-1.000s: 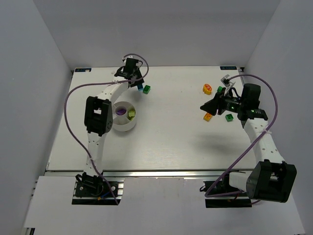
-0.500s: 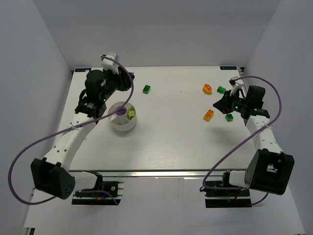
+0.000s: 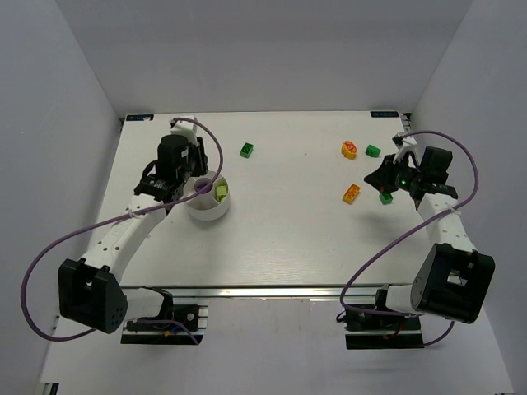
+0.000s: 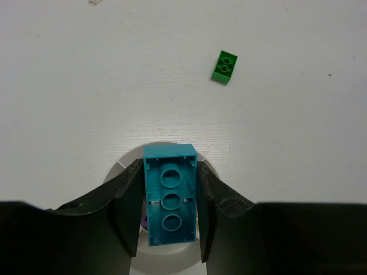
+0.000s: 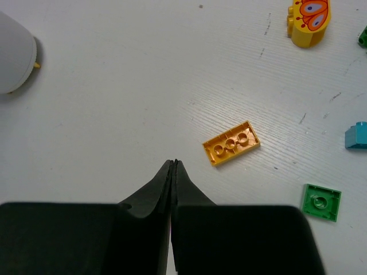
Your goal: Sort the legos into containers by color
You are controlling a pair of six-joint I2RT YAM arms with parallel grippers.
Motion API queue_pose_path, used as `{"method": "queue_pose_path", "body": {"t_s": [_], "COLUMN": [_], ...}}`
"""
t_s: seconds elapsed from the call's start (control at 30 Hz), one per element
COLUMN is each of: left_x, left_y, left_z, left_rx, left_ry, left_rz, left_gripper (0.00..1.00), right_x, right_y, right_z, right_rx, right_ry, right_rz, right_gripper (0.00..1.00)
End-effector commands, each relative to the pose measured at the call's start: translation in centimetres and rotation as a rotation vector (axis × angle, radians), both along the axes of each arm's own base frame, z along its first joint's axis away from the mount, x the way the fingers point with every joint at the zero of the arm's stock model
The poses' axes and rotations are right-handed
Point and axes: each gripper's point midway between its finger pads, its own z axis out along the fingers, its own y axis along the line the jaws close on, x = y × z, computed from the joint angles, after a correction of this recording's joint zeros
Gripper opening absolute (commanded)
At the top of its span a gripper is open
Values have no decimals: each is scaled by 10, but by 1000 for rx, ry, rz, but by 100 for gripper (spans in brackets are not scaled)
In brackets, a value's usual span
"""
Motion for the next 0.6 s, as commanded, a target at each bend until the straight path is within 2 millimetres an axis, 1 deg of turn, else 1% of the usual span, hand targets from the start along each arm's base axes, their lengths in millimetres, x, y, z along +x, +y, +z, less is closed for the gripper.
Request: {"method": "queue_pose_path", "body": {"t_s": [0.0,0.07,0.1,0.17,0.2,0.23,0.27,0.33,0.37,0.4,0.57], "left_x": [-4,-4,-7,-6,-9,-9,-9,-10,-11,-10,-8], "left_y": [14,21,21,32,34,41,42,53,52,56,57], "left_z": [-4,-14,-22,-30,-36,-39,-41,-45,-46,-47,-58], "left_rx": [-40,-49,-53,-48,-44,-37,-35,-32,-33,-30,-30], "left_ry": [5,21,37,52,66,71,78,89,91,93,122], "left_rz": [84,102,105,140,146,173,176,204,197,206,186], "left_gripper": [0,0,0,0,0,0,0,0,0,0,0], "right_x": [-4,-5,-5,-7,-7,-8,-8,-9,-9,-9,-10], "right_y": [6,8,7,9,9,9,9,10,11,10,10], "right_z": [21,23,23,24,25,25,25,25,25,26,26], "right_rx": [13,16,17,21,24,26,28,33,36,34,37], "right_ry": [-78,-82,-83,-83,-83,-81,-80,-79,-78,-80,-82], "right_rz": [42,48,48,54,57,59,61,68,72,69,71], "right_gripper": [0,0,0,0,0,0,0,0,0,0,1]}}
